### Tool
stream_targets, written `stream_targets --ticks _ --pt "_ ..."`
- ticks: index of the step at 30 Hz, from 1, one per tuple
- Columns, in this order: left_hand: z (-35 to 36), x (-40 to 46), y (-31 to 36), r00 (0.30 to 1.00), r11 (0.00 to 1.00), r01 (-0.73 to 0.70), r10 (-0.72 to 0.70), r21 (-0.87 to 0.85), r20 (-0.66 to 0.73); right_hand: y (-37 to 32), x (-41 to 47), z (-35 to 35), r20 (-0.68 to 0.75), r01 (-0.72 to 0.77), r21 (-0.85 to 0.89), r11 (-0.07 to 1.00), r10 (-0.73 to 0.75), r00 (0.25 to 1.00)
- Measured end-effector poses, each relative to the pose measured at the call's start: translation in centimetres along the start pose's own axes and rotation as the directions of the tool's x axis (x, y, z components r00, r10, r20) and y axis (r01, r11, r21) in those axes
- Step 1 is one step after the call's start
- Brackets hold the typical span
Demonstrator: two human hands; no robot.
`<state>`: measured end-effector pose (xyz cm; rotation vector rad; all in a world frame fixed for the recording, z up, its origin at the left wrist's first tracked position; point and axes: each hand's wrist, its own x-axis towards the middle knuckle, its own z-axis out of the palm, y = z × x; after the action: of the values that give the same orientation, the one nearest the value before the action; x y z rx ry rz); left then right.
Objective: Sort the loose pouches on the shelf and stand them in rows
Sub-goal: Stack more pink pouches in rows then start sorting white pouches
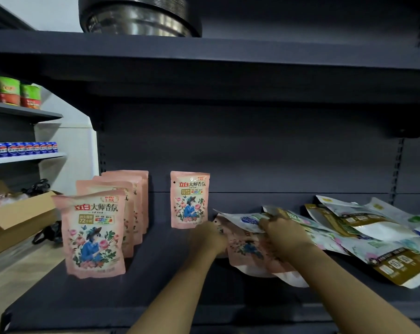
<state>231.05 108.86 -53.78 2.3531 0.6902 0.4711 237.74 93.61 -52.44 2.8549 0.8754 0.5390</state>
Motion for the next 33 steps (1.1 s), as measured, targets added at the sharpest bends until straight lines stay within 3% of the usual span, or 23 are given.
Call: stream_targets --ticks 10,14,19,24,29,33 --pt "2.1 0.9 1.7 0.997 0.974 0.042 -0.026 0.221 -0.074 1.3 -0.6 0.9 -0.028 0.006 0.036 0.999 -0.005 1.000" --pt "2.1 1.3 1.9 0.982 0.964 0.184 -0.173 0.194 -0.072 1.4 -0.6 1.2 -0.041 0.022 0.071 0.997 -0.019 0.999" --pt "1.3 1.4 1.5 0.970 0.968 0.223 -0.208 0.118 -0.130 1.4 -0.3 1.5 -0.027 0.014 0.101 0.995 -0.011 1.000" --pt "-0.7 0.9 2.3 0.982 0.975 0.183 -0.177 -0.124 0.062 1.4 -0.3 1.2 -0.010 -0.009 0.127 0.992 0.010 1.000" --pt "-2.7 -0.4 2.1 0.972 0.984 0.160 -0.143 -0.082 0.188 1.2 -0.3 0.9 0.018 -0.022 0.125 0.992 0.020 1.000" --pt "-3.4 -1.5 2.0 0.988 0.997 0.062 -0.066 0.036 0.141 0.9 0.1 0.8 0.078 -0.040 0.075 0.996 0.034 0.996"
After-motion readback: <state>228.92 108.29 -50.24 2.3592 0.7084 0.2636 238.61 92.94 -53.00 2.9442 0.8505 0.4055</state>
